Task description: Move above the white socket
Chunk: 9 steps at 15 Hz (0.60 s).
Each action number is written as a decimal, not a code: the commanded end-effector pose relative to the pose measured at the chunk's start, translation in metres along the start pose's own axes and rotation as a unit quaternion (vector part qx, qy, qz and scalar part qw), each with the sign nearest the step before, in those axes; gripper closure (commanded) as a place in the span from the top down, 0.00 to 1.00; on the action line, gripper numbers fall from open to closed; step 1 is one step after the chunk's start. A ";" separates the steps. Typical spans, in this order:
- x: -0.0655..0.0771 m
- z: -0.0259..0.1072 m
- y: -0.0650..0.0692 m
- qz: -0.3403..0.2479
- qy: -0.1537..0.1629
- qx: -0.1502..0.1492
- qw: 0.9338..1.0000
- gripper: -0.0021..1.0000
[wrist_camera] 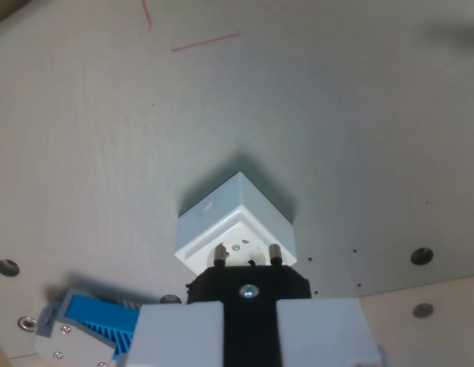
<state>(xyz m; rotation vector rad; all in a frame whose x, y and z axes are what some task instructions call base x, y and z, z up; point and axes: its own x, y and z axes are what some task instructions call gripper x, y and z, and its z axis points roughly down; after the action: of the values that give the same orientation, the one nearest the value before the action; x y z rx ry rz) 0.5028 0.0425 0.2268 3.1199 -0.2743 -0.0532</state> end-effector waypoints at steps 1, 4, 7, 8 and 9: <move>-0.012 0.010 0.001 -0.084 0.056 0.010 0.995 0.00; -0.020 0.019 0.002 -0.114 0.058 0.006 0.992 0.00; -0.029 0.028 0.002 -0.145 0.062 0.003 0.987 0.00; -0.032 0.030 0.002 -0.155 0.064 0.002 0.986 0.00; -0.035 0.033 0.002 -0.167 0.066 0.001 0.984 0.00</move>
<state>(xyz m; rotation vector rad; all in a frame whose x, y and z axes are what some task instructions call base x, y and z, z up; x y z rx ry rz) 0.4784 0.0466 0.1945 3.1316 -0.0381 -0.0664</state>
